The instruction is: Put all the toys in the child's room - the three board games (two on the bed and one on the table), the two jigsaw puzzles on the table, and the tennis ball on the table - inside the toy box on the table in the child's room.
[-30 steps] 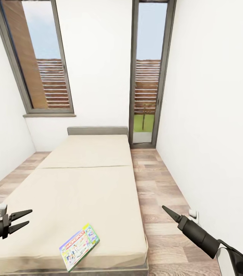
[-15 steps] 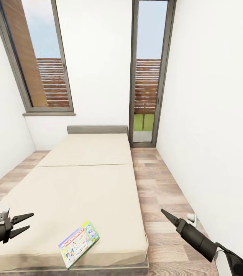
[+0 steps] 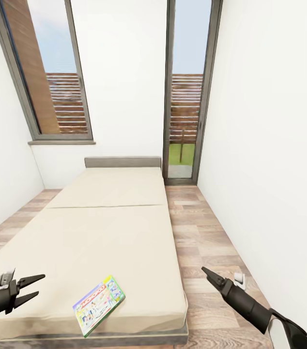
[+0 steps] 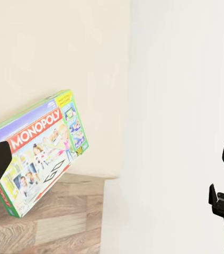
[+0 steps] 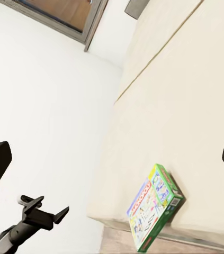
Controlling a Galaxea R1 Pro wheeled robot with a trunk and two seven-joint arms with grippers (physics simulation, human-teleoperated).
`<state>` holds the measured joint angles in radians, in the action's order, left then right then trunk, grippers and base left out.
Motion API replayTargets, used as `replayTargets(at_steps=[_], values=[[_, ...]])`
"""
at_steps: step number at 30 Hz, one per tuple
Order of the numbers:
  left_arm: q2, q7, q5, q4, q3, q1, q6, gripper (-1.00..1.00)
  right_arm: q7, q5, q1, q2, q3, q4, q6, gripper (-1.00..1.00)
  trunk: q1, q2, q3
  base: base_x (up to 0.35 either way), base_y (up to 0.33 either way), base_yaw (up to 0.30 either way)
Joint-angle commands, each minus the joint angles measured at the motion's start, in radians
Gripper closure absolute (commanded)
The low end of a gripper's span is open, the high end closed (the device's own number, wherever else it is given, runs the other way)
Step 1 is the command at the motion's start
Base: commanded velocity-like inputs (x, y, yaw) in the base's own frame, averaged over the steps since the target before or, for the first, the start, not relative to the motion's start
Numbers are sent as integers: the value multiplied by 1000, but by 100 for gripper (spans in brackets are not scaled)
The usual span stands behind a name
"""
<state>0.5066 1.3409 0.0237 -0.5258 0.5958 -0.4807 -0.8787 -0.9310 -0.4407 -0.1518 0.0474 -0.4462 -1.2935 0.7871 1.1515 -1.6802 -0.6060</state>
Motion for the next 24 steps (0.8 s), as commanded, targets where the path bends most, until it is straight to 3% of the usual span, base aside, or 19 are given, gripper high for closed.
replayTargets(at_steps=[1,9,24], values=[[-5,3,3,1,3,-1,-10,-100,-3,-8,-1,0,-2,0,11,-100,4,-8,-4,0,0,0],[-57,-58,3,7,0,0,3,-100,0,-47,-2,-12,-4,4,30,-100,35,-64,-29,0,0,0],[-64,-83,-1,76,2,1,29,-100,12,-49,-12,-15,-5,5,32,-100,92,-169,-76,0,0,0]])
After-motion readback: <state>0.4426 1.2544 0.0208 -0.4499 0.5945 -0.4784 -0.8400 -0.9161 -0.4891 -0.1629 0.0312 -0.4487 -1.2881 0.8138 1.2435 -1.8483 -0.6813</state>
